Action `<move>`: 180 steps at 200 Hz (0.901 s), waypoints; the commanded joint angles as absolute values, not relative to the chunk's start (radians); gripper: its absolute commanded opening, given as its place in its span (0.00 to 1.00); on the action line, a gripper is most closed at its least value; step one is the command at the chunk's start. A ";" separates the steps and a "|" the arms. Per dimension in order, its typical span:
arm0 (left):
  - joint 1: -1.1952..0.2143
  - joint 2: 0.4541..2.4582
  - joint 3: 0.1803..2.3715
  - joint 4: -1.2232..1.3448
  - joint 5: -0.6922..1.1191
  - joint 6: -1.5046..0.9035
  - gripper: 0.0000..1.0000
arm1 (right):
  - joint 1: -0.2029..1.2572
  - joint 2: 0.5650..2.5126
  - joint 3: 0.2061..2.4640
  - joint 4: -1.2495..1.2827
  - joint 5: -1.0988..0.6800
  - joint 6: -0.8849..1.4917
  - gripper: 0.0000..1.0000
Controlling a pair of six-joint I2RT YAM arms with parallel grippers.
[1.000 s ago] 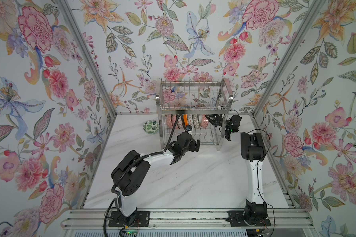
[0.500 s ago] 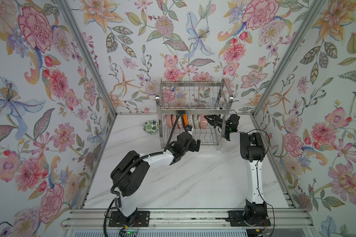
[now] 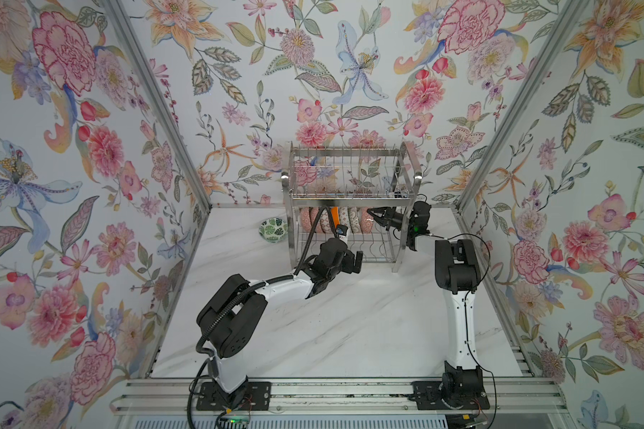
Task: Load bowls into a dish rack
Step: Place the bowl in the dish rack.
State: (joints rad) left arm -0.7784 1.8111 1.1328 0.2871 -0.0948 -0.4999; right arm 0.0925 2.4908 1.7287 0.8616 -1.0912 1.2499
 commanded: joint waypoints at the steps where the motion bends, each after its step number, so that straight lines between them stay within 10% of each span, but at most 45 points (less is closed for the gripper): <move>1: -0.790 1.779 1.114 0.272 -0.120 -0.486 0.99 | 0.104 2.475 1.738 0.793 -1.052 1.198 0.07; 180: -0.795 1.732 1.080 0.275 -0.127 -0.485 0.99 | 0.114 2.423 1.732 0.759 -1.064 1.188 0.30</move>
